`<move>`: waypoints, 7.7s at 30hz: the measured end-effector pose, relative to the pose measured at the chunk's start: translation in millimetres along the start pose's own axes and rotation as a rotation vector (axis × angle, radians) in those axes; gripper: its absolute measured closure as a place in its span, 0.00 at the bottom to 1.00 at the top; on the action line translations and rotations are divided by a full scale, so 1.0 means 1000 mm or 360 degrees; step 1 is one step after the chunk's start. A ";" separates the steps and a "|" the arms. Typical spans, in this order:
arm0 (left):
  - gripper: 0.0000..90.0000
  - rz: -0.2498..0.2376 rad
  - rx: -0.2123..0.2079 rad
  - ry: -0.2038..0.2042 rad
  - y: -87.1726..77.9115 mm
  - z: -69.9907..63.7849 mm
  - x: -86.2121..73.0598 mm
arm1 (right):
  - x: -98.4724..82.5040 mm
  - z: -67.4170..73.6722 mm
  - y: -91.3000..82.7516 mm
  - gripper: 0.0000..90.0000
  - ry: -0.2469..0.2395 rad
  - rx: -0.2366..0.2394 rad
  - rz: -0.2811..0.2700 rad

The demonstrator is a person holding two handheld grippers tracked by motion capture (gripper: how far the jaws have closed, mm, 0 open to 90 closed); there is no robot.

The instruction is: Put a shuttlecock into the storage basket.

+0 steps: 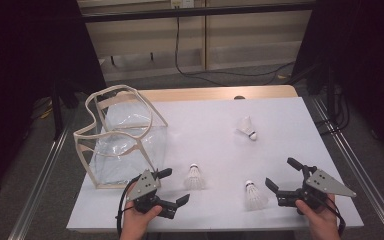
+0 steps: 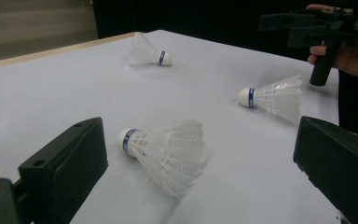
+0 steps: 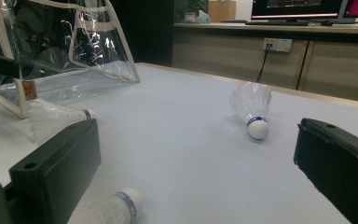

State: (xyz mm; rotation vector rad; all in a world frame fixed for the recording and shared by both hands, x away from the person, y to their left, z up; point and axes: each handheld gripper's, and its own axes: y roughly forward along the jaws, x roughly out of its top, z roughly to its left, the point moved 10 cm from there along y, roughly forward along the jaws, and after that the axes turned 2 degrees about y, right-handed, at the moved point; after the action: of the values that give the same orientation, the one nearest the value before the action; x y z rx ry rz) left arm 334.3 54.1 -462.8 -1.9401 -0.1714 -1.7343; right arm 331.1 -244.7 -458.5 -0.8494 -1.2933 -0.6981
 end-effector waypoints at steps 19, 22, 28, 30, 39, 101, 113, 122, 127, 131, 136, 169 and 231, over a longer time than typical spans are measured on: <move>0.03 0.0122 0.0054 -0.0052 0.019 -0.002 -0.007 | 0.000 0.000 0.000 0.00 0.0002 0.0000 0.0003; 0.03 0.0160 0.0086 -0.0054 0.022 -0.001 -0.010 | 0.000 0.000 0.000 0.00 -0.0001 0.0000 0.0003; 0.04 0.0193 0.0134 -0.0095 0.026 0.002 -0.012 | 0.000 0.000 0.000 0.00 -0.0003 0.0000 0.0000; 0.04 0.0199 0.0132 -0.0105 0.028 0.001 -0.012 | 0.000 -0.001 0.000 0.00 -0.0003 0.0000 0.0000; 0.07 0.0277 0.0153 -0.0125 0.035 0.003 -0.018 | 0.000 -0.001 0.000 0.00 -0.0006 -0.0005 0.0006; 0.60 0.0521 0.0441 -0.0280 0.066 0.027 -0.031 | 0.001 -0.001 -0.001 0.00 -0.0009 -0.0001 -0.0004; 0.87 0.0569 0.0427 -0.0296 0.067 0.027 -0.034 | 0.001 -0.001 -0.001 0.00 -0.0007 -0.0001 -0.0010; 0.96 0.0576 0.0372 -0.0369 0.066 0.025 -0.034 | 0.002 -0.001 -0.002 0.00 -0.0008 -0.0004 -0.0011; 0.97 0.0572 0.0342 -0.0397 0.066 0.023 -0.032 | 0.002 -0.002 -0.002 0.00 -0.0005 -0.0006 -0.0018; 0.98 0.0555 0.0307 -0.0433 0.067 0.022 -0.027 | 0.002 -0.002 -0.002 0.00 0.0002 -0.0006 -0.0023; 0.99 0.0555 0.0259 -0.0439 0.068 0.021 -0.019 | 0.002 -0.003 -0.003 0.00 -0.0001 -0.0013 -0.0023; 0.99 0.0553 0.0196 -0.0477 0.068 0.027 0.010 | 0.001 -0.007 -0.002 0.00 0.0037 -0.0022 -0.0025; 0.99 0.0751 0.0108 -0.0559 0.072 0.042 0.073 | 0.002 -0.005 -0.002 0.00 0.0037 -0.0011 -0.0024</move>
State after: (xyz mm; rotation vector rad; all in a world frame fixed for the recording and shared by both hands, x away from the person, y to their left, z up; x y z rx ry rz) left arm 414.7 -6.3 -416.0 -2.0185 0.0983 -1.0701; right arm 332.3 -250.4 -456.7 -0.8359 -1.2785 -0.7229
